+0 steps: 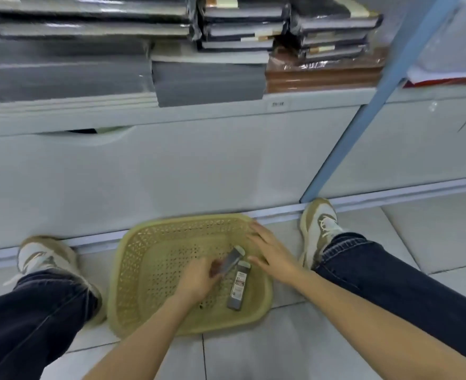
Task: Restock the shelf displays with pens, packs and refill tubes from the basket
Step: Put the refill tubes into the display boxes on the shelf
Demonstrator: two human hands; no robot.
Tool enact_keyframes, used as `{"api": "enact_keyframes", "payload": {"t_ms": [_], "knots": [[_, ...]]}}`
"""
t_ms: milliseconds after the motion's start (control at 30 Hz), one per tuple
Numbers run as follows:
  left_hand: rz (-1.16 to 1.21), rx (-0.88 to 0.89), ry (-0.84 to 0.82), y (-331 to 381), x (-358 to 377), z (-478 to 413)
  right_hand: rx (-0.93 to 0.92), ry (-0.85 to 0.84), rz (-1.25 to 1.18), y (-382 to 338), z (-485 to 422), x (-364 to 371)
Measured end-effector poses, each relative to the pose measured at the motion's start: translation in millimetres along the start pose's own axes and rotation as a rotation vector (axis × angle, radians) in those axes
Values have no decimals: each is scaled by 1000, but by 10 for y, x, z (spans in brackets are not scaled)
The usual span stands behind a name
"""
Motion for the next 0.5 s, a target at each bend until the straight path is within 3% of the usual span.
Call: {"api": "enact_keyframes", "payload": {"t_ms": [267,500], "knots": [[-185,4,9,-206,395,-293,21,120,-170,157,12,172],[-117,54,42,-217,214,-335,15,164,-171,113,-25,40]]}}
Point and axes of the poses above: each hand's wrist, its own z-axis away from the middle knuckle, its own x-axis out of the palm, y = z × x, the point moved 8 cm from there along -z, towards the middle knuckle, and after that the axes turned 12 degrees about x, right-handed, at the moved point
